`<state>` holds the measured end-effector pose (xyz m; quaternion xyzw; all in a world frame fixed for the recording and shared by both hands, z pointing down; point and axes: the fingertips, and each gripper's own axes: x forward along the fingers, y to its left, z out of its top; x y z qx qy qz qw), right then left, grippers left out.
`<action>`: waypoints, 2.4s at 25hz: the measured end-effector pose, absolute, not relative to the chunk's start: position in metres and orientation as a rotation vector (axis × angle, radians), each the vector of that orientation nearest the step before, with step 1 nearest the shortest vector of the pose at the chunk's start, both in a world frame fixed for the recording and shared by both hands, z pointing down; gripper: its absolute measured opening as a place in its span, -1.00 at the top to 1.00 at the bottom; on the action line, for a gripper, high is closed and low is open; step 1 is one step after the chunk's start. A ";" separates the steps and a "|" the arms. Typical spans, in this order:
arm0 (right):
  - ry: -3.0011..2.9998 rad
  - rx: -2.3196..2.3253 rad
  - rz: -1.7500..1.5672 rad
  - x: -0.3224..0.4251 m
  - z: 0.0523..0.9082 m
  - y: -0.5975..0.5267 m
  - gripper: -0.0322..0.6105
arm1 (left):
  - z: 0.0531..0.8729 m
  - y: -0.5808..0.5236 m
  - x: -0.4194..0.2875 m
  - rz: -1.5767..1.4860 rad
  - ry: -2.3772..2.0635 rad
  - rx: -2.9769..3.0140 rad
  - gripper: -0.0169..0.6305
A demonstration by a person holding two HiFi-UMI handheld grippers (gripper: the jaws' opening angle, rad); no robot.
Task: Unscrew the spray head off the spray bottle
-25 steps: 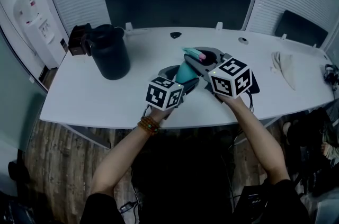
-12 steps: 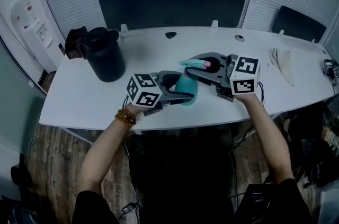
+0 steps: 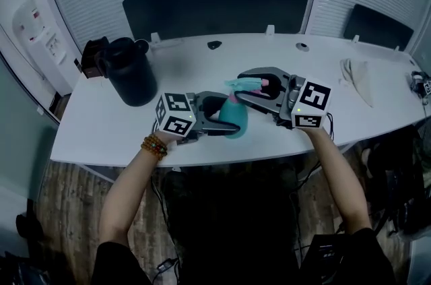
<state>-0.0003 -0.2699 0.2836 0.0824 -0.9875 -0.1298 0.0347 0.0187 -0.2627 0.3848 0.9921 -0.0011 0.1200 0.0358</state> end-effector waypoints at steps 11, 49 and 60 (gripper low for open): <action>-3.046 0.407 -0.270 0.017 0.283 -0.281 0.28 | 0.384 -0.268 0.018 0.366 -0.080 3.040 -0.14; -3.111 0.269 -0.206 0.001 0.294 -0.269 0.20 | 0.371 -0.277 -0.008 0.221 -0.141 3.050 -0.22; -3.176 0.340 -0.248 0.036 0.275 -0.254 0.20 | 0.334 -0.264 -0.059 -0.005 -0.313 3.075 -0.22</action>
